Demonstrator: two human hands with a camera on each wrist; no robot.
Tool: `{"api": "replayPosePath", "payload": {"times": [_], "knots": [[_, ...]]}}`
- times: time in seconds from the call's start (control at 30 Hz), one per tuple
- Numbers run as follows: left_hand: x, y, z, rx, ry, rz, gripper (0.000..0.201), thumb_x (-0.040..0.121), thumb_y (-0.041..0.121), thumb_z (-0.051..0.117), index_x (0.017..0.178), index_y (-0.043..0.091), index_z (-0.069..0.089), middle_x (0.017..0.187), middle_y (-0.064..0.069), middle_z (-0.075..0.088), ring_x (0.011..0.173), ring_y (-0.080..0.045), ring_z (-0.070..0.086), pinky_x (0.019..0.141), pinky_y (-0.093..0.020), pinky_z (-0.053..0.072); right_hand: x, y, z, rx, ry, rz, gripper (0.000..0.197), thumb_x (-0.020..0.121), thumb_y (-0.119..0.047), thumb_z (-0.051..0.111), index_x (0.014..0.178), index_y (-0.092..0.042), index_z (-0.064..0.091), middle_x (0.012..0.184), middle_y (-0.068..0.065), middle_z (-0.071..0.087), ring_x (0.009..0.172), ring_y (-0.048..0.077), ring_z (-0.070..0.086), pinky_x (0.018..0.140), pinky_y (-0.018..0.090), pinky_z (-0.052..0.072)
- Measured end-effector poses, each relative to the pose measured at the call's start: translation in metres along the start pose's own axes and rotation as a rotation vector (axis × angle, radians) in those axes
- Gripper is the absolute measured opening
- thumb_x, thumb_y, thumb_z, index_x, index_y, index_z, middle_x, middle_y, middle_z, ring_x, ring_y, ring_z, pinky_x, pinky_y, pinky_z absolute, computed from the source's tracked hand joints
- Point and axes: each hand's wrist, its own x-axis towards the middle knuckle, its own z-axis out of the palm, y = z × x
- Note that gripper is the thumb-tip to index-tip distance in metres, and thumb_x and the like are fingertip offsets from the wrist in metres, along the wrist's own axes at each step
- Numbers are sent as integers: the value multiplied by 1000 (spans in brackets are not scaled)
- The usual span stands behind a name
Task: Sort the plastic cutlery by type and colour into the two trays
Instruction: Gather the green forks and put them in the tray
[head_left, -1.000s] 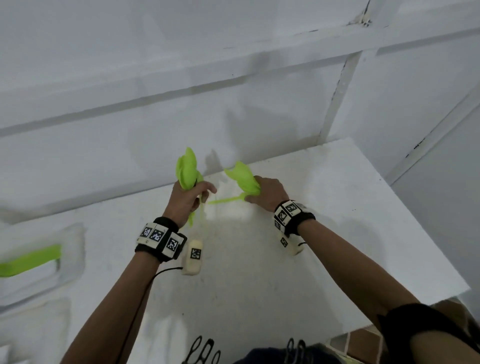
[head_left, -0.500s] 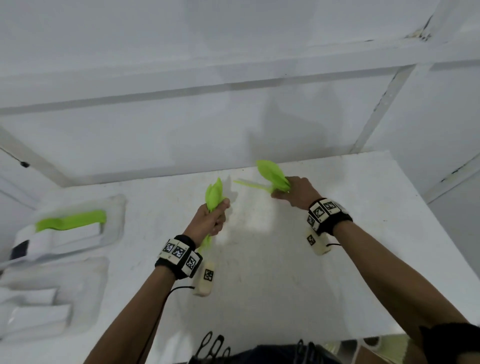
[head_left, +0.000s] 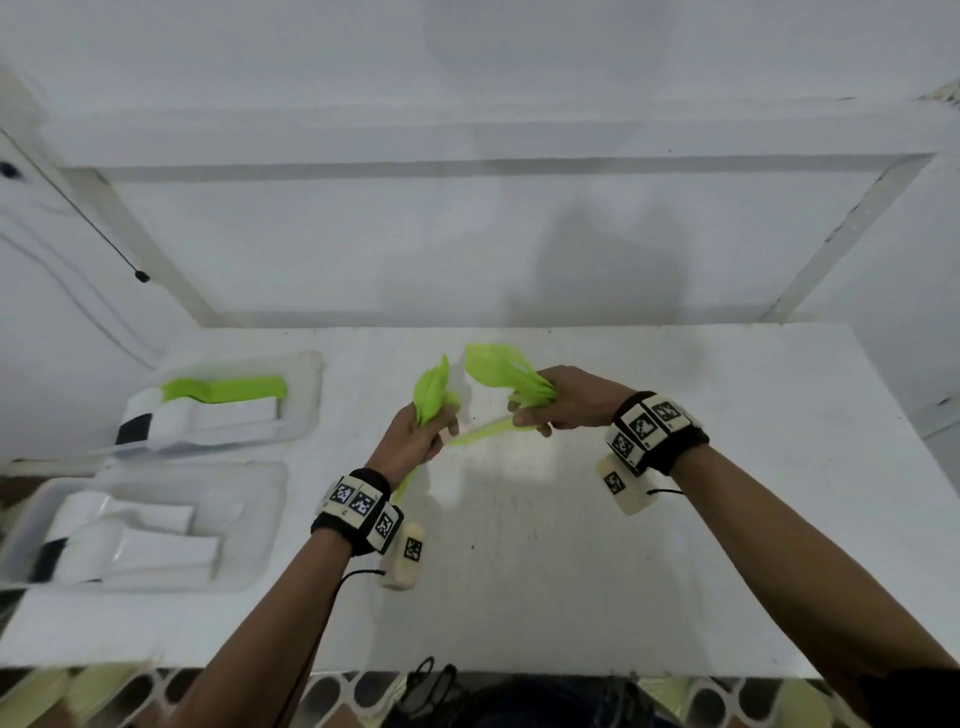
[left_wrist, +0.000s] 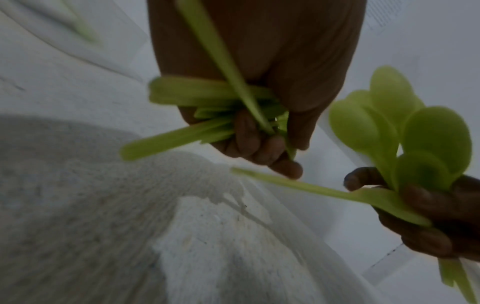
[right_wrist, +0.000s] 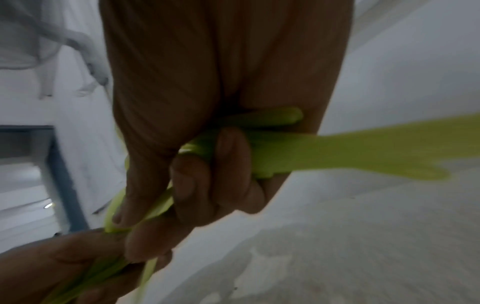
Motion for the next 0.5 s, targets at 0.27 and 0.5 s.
{"api": "replayPosePath", "payload": {"times": [0.27,0.5], "knots": [[-25,-6,-27,32,-89,-21,20,99,33,64,101,17,77,89,8,76,68,-8,58,68,-21,45,23,-33,37,62,-53,-42,29,85,-26,81,108,-12,70,74,5,71,59,22,44,50,26,34],[-48,-4,-16,-191,-145,-16,31,106,31,53,119,9,69,100,2,75,69,-12,60,59,-23,40,37,-39,81,126,202,-84,20,88,-27,79,101,-21,66,71,4,69,50,12,48,47,22,39]]}}
